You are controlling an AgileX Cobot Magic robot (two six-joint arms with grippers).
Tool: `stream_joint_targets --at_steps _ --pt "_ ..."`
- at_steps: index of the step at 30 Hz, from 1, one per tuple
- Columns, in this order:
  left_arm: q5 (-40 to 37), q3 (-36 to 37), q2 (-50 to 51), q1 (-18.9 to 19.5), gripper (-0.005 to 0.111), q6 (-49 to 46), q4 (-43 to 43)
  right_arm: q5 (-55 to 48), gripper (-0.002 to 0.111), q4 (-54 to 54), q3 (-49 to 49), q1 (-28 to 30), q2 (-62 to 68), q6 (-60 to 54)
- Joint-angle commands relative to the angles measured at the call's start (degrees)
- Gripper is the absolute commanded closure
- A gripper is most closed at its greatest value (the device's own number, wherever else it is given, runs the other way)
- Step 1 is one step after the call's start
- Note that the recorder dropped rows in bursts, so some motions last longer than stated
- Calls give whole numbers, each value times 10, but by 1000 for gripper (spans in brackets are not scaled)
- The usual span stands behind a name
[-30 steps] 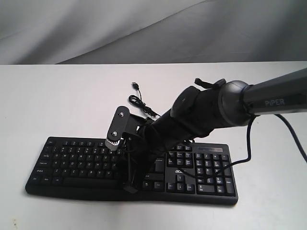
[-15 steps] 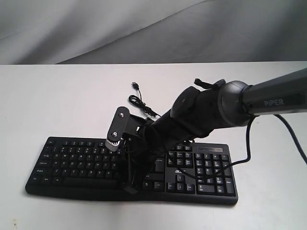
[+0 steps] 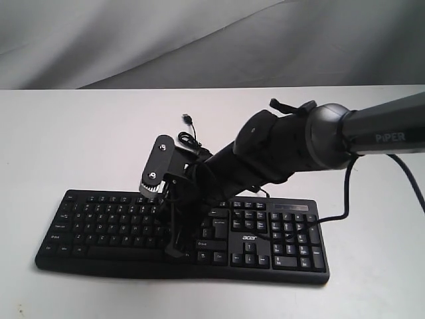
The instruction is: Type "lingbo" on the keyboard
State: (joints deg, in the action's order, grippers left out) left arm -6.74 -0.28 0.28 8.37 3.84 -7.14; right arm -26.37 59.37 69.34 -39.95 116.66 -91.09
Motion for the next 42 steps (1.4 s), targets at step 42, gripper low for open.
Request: stream_joint_targets --at_steps 42 --pt "5 3 -3 -4 106 1 0 -24 108 -27 65 -7 39 38"
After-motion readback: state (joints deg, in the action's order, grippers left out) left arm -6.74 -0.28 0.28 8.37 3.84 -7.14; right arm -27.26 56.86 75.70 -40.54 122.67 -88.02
